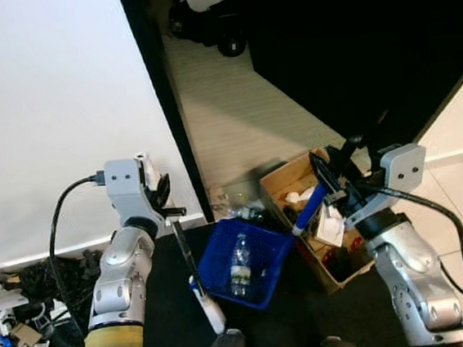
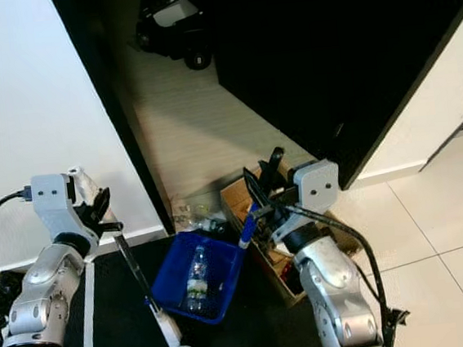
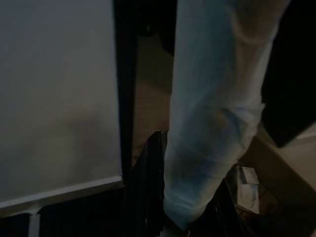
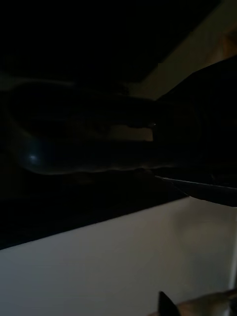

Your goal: Sweep floor

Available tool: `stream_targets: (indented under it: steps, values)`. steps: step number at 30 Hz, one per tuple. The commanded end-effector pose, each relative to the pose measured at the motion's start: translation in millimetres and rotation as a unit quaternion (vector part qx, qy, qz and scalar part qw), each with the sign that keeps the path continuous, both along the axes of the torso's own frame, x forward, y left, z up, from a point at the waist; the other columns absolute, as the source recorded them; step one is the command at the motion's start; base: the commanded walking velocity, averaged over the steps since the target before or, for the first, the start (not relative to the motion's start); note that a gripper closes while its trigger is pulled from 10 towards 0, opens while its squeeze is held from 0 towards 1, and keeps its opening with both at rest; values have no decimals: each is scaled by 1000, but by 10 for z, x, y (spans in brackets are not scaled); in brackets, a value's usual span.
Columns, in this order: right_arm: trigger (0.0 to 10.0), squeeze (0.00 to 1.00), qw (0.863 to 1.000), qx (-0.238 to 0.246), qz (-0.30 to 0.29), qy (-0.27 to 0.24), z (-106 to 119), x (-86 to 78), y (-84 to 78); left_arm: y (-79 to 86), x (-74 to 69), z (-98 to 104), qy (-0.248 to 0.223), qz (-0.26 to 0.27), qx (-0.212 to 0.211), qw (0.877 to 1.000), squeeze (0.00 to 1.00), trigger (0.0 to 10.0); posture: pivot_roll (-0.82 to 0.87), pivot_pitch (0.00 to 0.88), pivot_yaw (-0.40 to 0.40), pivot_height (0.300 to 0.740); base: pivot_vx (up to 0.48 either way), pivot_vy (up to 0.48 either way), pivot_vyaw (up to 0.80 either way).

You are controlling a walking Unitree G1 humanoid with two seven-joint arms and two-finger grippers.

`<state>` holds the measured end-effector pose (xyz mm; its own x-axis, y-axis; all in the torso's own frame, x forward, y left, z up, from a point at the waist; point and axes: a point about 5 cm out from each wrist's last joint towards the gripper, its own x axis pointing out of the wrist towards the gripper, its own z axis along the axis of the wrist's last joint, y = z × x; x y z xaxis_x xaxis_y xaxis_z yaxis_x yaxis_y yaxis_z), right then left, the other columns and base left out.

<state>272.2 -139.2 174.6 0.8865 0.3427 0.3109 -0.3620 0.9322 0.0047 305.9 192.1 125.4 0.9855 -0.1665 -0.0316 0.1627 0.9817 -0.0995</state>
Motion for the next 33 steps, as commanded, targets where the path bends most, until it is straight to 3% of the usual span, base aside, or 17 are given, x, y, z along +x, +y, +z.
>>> stream_targets:
  steps: [1, 10, 14, 21, 26, 30, 32, 33]
  values:
    - [10000, 0, 999, 21, -7, -48, 249, 40, -56, 15, 6, 54, -15, 1, 5, 1000, 0, 10000, 88, 125, 52, 740, 0, 0, 0]
    - [10000, 0, 995, 25, -18, -98, 579, 194, -189, 45, 25, 89, -21, 8, 7, 1000, 0, 10000, 106, 115, 45, 740, 0, 0, 0]
    - [10000, 0, 985, 46, -123, -107, 727, 532, -636, 93, -2, 92, -22, 16, 7, 1000, 0, 10000, 122, 116, 40, 740, 0, 0, 0]
    - [10000, 0, 978, 42, -158, -130, 892, 709, -746, 107, -20, 91, -21, 17, 9, 1000, 0, 10000, 143, 121, 37, 740, 0, 0, 0]
    - [10000, 0, 967, -21, -190, -166, 1206, 968, -812, 251, -150, 84, -17, 37, 22, 999, 0, 10000, 194, 151, 18, 740, 0, 0, 0]
    - [10000, 0, 966, -42, -192, -170, 1256, 1026, -819, 305, -216, 69, -12, 45, 28, 998, 0, 10000, 207, 170, 12, 740, 0, 0, 0]
    - [10000, 0, 960, -93, -198, -172, 1311, 1100, -858, 388, -399, -4, 5, 59, 39, 998, 0, 10000, 237, 196, 7, 740, 0, 0, 0]
    - [10000, 0, 960, -93, -198, -172, 1311, 1100, -858, 388, -399, -4, 5, 59, 39, 998, 0, 10000, 237, 196, 7, 740, 0, 0, 0]
